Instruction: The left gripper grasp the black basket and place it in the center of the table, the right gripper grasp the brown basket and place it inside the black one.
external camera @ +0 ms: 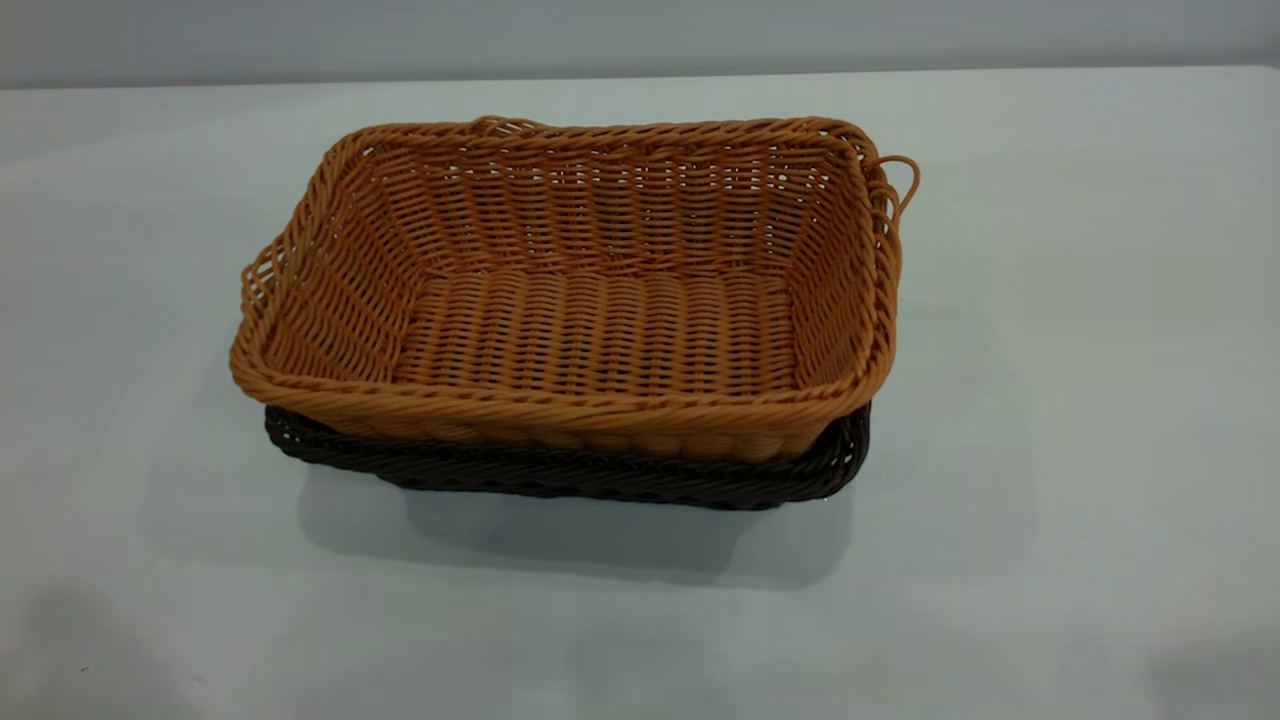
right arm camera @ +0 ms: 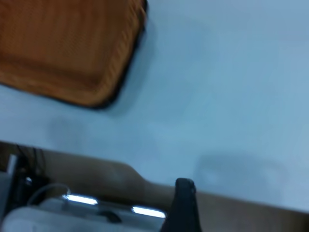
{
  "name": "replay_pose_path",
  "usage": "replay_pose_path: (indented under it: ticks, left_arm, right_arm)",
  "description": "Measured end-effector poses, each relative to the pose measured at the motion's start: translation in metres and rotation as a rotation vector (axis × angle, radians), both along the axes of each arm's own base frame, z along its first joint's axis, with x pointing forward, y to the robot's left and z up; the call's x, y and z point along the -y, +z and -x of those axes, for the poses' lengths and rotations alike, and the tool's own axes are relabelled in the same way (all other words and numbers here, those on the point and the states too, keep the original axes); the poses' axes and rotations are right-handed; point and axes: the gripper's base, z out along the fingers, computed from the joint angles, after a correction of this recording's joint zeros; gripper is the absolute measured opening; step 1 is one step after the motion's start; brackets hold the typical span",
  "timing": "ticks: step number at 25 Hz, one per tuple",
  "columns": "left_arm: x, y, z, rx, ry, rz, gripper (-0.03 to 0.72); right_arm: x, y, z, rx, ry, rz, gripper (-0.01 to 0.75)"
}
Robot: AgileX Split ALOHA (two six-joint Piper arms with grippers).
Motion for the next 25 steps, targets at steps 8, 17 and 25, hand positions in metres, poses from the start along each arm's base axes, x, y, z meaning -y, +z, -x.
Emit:
replay_pose_path:
  ticks: [8, 17, 25]
  left_arm:
    - [-0.001, -0.061, 0.016, -0.222, 0.095, 0.014, 0.435]
    - [-0.020, -0.100, 0.061, -0.226, 0.228, 0.065, 0.435]
    - [-0.034, -0.091, 0.095, 0.042, 0.209, 0.220, 0.435]
  right_arm:
    - [0.012, -0.086, 0.041, -0.055, -0.020, 0.022, 0.563]
    - [0.014, -0.100, 0.048, -0.061, -0.022, 0.026, 0.563]
    - [0.014, -0.100, 0.048, -0.060, -0.022, 0.026, 0.563]
